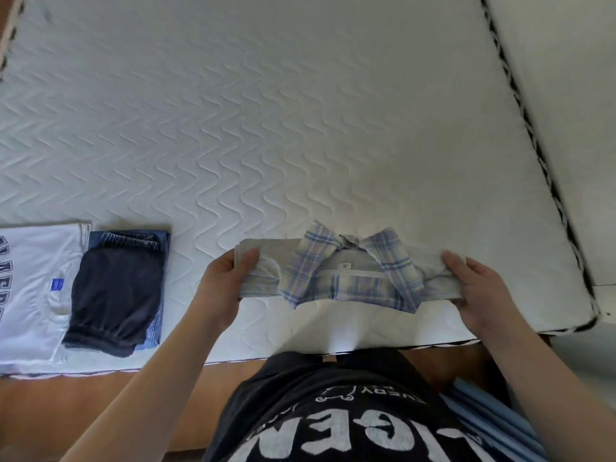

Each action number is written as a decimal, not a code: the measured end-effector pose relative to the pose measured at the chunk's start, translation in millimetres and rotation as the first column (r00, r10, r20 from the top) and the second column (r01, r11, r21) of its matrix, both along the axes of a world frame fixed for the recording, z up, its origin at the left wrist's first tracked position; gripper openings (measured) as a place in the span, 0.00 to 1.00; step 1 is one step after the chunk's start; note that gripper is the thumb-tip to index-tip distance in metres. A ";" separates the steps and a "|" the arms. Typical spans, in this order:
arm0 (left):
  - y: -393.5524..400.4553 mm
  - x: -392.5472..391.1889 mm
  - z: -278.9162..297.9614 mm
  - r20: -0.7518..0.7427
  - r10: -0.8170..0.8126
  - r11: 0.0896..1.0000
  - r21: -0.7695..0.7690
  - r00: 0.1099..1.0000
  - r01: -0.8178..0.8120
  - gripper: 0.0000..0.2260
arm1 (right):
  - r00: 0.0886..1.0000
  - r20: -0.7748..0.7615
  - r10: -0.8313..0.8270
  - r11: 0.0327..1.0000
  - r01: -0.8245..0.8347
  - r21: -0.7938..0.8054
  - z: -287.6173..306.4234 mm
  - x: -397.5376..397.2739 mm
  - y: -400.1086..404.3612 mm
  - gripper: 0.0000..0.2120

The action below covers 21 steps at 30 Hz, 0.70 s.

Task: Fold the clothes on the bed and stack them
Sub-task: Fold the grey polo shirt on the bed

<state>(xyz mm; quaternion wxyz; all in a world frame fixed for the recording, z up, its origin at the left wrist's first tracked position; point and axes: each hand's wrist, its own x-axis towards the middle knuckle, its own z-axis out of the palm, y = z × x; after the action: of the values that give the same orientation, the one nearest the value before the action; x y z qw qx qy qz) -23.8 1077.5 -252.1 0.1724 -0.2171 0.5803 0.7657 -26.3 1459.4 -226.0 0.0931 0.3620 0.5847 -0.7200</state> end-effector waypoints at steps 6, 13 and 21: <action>-2.8 20.9 19.3 -0.054 0.035 0.993 -0.114 0.998 -0.041 0.20 | 0.996 -0.073 0.051 0.998 -0.049 0.028 19.9 8.5 -3.2 0.05; 10.0 57.6 51.8 -0.095 0.230 0.958 -0.154 0.969 -0.242 0.09 | 0.967 -0.149 0.208 0.978 -0.200 0.067 41.2 -4.1 -10.7 0.08; 18.6 132.4 67.5 -0.073 0.503 0.843 -0.179 0.861 -0.508 0.12 | 0.886 -0.152 0.438 0.897 -0.441 0.011 36.7 -10.7 -27.7 0.11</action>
<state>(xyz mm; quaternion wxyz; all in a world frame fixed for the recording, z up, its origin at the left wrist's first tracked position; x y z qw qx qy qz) 108.7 1096.1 -184.7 -0.0637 -0.3691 0.5755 0.7270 -37.1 1431.7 -189.3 0.2138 0.1639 0.6480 -0.7124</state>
